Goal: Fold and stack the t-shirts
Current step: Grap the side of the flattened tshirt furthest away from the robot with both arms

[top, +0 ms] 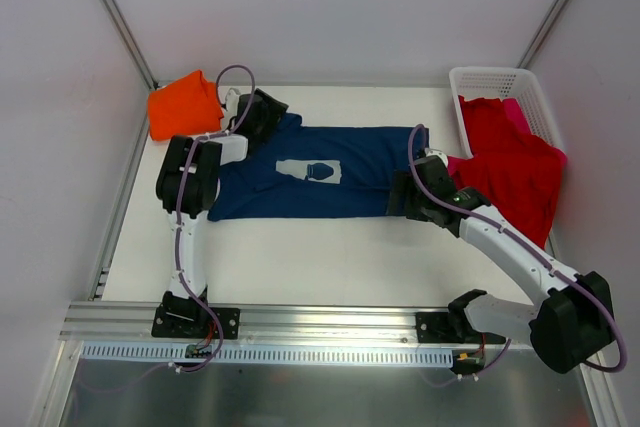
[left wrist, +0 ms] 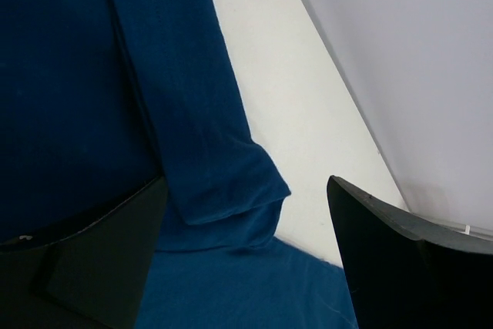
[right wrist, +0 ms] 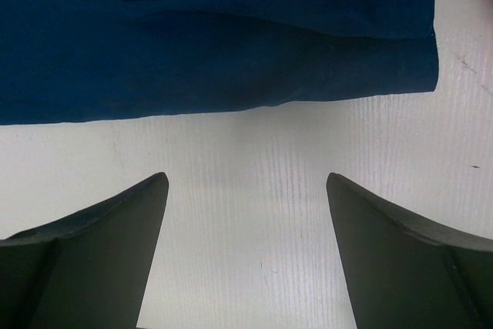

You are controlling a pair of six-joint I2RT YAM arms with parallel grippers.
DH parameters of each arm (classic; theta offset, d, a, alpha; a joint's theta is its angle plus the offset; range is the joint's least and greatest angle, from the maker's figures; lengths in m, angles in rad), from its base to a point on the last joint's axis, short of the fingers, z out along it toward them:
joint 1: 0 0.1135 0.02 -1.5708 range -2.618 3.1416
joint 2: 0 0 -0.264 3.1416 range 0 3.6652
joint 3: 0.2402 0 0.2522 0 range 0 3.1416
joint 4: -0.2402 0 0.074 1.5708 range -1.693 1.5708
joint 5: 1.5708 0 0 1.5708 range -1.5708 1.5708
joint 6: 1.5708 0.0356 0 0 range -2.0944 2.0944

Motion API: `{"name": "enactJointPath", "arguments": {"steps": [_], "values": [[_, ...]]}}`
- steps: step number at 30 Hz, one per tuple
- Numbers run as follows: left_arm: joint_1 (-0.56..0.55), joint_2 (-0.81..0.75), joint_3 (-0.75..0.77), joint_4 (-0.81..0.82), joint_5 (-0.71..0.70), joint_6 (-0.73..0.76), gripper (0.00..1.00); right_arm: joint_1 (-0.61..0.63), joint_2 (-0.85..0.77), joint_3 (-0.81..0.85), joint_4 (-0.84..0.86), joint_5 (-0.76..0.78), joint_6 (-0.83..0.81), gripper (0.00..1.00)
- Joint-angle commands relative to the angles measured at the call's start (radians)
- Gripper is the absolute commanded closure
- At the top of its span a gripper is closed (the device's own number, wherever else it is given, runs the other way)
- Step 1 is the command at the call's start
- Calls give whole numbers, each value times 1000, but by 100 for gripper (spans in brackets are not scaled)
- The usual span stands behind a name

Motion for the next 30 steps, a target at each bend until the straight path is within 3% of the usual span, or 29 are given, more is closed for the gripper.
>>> {"name": "enactJointPath", "arguments": {"steps": [1,30], "values": [[-6,-103,-49,16,-37,24,14,-7,3,15,29,-23,-1,12],[-6,62,94,-9,-32,12,14,-25,25,26,24,-21,-30,12]]}}
